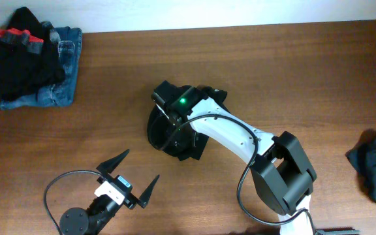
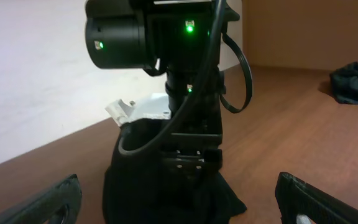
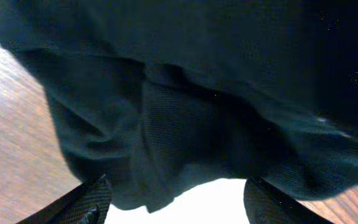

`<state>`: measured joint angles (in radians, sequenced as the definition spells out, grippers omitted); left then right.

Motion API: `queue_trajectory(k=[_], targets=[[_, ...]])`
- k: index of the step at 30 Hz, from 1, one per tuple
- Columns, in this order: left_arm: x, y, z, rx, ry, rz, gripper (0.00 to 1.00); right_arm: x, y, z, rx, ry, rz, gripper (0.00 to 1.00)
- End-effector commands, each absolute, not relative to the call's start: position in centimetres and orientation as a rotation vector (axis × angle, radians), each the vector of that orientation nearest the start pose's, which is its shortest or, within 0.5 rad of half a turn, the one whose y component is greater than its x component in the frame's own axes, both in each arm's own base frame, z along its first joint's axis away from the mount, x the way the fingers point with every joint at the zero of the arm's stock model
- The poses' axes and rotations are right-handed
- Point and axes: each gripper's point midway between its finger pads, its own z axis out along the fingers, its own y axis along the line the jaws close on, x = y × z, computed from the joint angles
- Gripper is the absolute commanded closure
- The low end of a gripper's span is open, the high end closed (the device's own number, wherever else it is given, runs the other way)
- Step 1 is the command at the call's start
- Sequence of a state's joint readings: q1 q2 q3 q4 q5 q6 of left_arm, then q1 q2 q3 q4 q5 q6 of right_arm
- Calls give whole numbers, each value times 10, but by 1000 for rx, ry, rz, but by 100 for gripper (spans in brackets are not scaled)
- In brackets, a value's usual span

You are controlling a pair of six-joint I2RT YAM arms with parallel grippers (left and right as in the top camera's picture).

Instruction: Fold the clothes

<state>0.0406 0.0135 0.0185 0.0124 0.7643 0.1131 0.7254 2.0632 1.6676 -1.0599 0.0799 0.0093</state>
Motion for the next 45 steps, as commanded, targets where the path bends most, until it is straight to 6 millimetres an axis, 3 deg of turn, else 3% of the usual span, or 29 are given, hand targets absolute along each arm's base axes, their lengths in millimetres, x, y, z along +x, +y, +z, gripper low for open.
queue_trajectory(k=[1,10,13,20,24,27,32,40,45], targets=[[200,-114,179,682,1429,-483,1,322,279,70,-1068,2802,28,26],[201,-113,179,676,1433,-478,1,329,283,62,-1062,2790,20,26],[201,-113,180,677,1428,-477,1,333,274,51,-1061,2801,-67,38],[199,-115,183,691,1406,-479,1,345,257,58,-961,2779,-232,80],[185,-128,194,783,1322,-530,1,347,255,66,-936,2776,-242,96],[181,-131,196,809,1298,-543,1,350,257,76,-894,2773,-238,96],[181,-131,195,810,1304,-550,1,360,263,113,-799,2740,-207,96],[176,-135,199,843,1267,-558,1,372,271,223,-662,2604,-74,96],[172,-137,201,865,1249,-571,1,369,267,291,-611,2499,5,96]])
